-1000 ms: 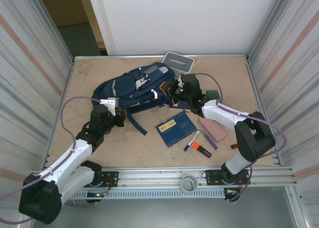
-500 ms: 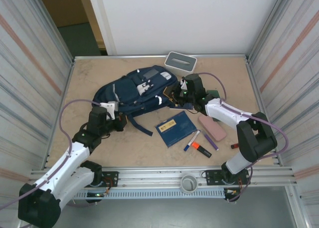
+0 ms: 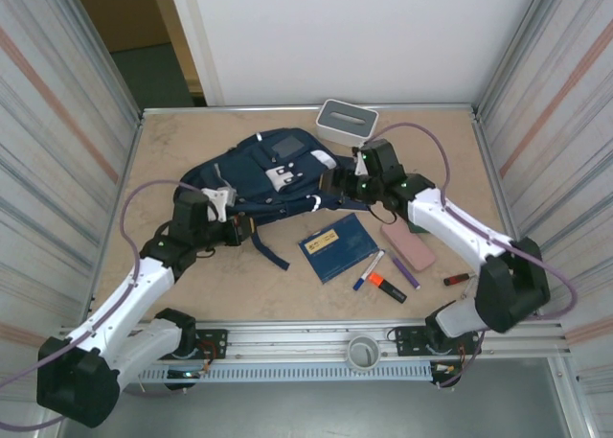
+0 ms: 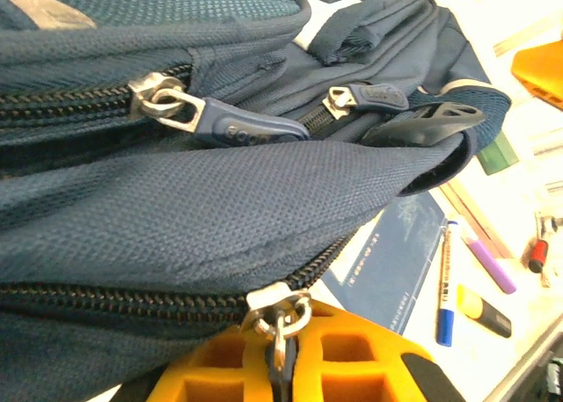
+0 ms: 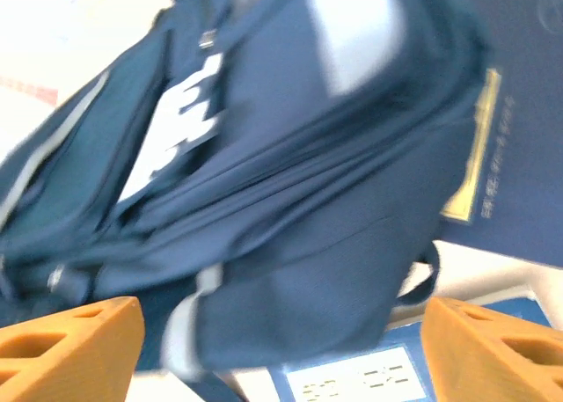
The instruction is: Pack the student bag
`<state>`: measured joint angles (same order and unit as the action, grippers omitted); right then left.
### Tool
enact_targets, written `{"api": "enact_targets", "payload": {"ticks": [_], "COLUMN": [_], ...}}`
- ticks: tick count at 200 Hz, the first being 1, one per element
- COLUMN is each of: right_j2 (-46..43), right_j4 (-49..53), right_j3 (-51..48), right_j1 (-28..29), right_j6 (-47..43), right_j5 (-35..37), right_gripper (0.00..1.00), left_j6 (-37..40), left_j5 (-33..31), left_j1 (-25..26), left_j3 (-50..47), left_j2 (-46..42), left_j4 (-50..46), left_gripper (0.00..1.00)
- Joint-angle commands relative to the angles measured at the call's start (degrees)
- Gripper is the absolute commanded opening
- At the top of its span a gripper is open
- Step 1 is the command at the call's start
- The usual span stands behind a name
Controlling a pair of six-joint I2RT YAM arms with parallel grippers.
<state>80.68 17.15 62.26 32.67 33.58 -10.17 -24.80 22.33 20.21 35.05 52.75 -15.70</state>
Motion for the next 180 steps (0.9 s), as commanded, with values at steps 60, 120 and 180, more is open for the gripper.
{"api": "enact_targets", "payload": {"ticks": [60,120,180], "right_j2": [5.9,15.7,14.8], "right_j4": [-7.3,-10.5,-9.0], "right_j3": [5.1,10.7,11.5], "right_j1": [21.5,21.4,18.7], "right_j6": [-43.3,-50.0,-54.1], "right_j5": [17.8,22.0,26.4], "right_gripper": [0.87,0.55,0.11], "left_j6": [5.0,7.2,9.8], "left_j5": [6.4,6.2,5.3], "left_j1": [-0.3,-1.8,-11.9], "left_j3": [8.8,11.0,11.1], "left_j2": [1.2,1.3,-1.2], "left_j4": [-6.3,-10.4,-15.1], "left_gripper": [0.0,0.0,0.0]}}
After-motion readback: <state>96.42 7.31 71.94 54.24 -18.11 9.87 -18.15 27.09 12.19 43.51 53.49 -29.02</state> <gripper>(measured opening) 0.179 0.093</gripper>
